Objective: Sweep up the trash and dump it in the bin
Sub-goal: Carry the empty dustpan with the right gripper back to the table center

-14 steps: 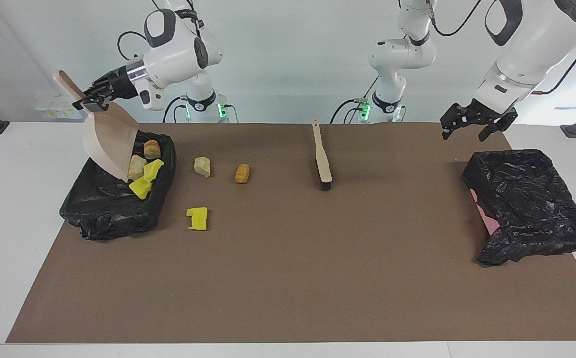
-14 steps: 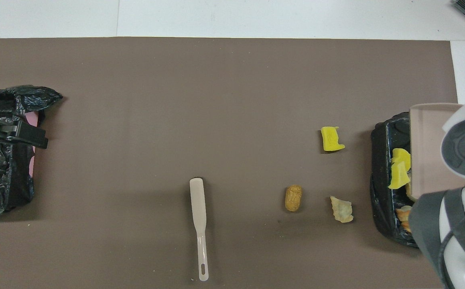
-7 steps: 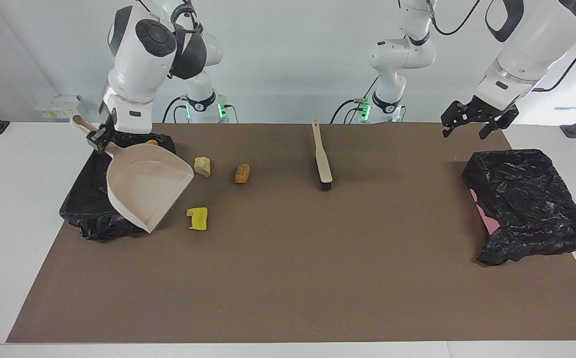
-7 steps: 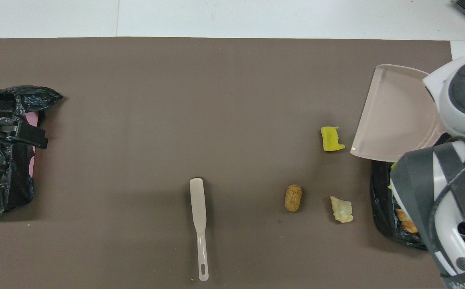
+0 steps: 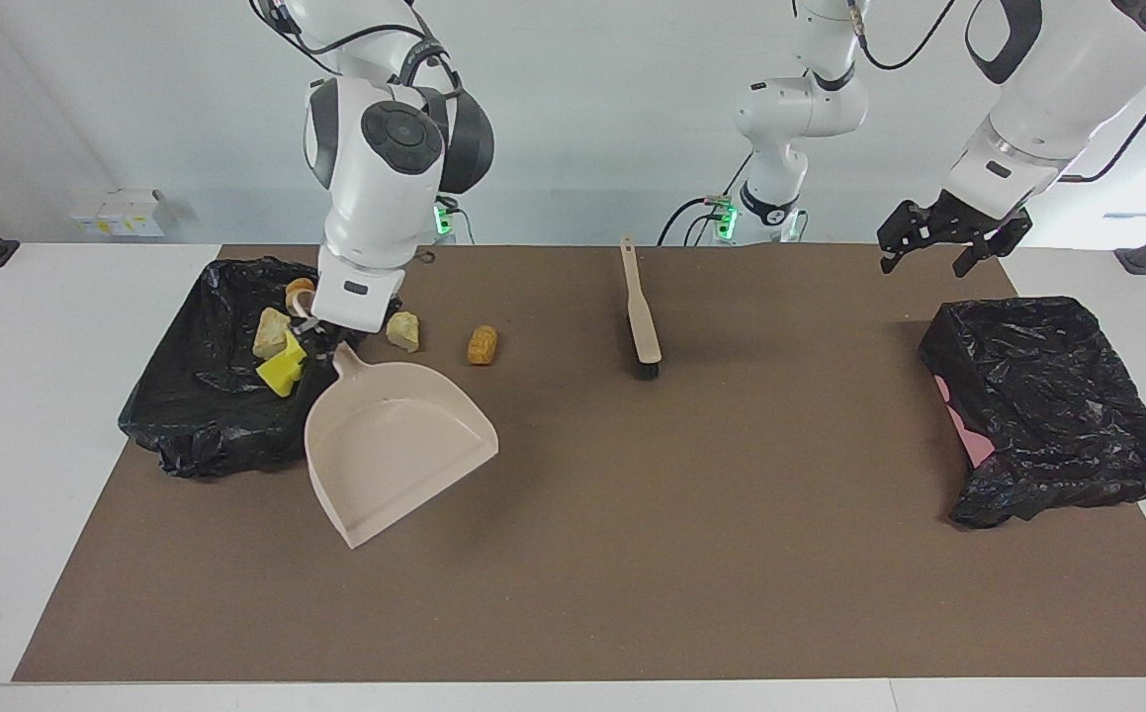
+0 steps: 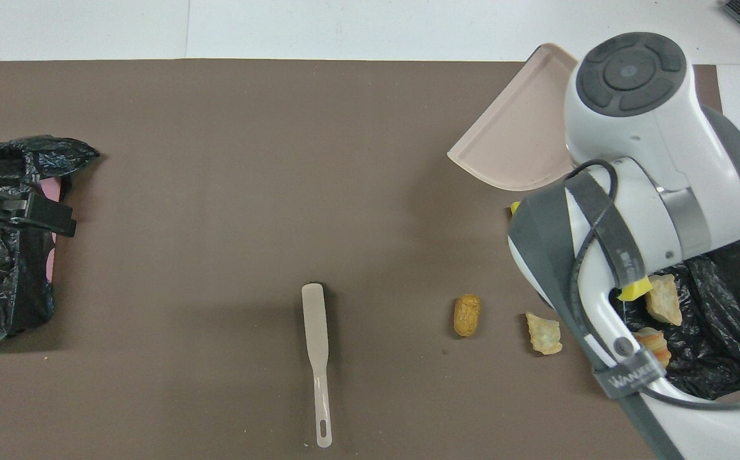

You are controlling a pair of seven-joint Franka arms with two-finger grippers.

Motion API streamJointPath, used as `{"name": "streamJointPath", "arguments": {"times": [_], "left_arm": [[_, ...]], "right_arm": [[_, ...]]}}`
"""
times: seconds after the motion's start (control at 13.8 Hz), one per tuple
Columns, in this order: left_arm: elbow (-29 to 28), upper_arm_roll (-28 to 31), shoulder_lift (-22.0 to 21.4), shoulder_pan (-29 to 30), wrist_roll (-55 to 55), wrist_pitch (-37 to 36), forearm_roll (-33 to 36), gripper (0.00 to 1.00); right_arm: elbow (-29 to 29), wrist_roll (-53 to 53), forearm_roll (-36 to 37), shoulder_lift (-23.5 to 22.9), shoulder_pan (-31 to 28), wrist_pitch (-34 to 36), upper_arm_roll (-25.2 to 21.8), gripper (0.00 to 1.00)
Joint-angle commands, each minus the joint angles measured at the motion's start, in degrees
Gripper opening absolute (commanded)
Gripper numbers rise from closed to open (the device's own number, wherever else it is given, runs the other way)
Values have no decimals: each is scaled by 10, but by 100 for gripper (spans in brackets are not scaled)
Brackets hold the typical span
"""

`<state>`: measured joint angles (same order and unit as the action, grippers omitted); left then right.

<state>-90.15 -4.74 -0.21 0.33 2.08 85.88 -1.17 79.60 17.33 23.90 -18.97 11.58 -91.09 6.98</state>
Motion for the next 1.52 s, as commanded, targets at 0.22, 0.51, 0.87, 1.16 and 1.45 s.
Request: {"name": "streamJointPath", "arguments": {"times": [0.22, 0.51, 0.87, 1.16, 1.45], "left_arm": [[5, -3, -3, 4, 2, -8, 8, 100], [5, -3, -4, 4, 2, -8, 8, 100], [5, -3, -4, 4, 2, -8, 8, 100], [5, -3, -4, 3, 2, -8, 8, 100], [5, -3, -4, 4, 2, -8, 8, 100]], "right_arm": [[-161, -257, -118, -133, 37, 21, 3, 0], [-192, -366, -185, -188, 82, -12, 0, 0], [-224, -469, -236, -244, 129, -99, 5, 0], [-223, -515, -272, -268, 147, -182, 15, 0], [-218, -535, -279, -286, 158, -211, 30, 0]]}}
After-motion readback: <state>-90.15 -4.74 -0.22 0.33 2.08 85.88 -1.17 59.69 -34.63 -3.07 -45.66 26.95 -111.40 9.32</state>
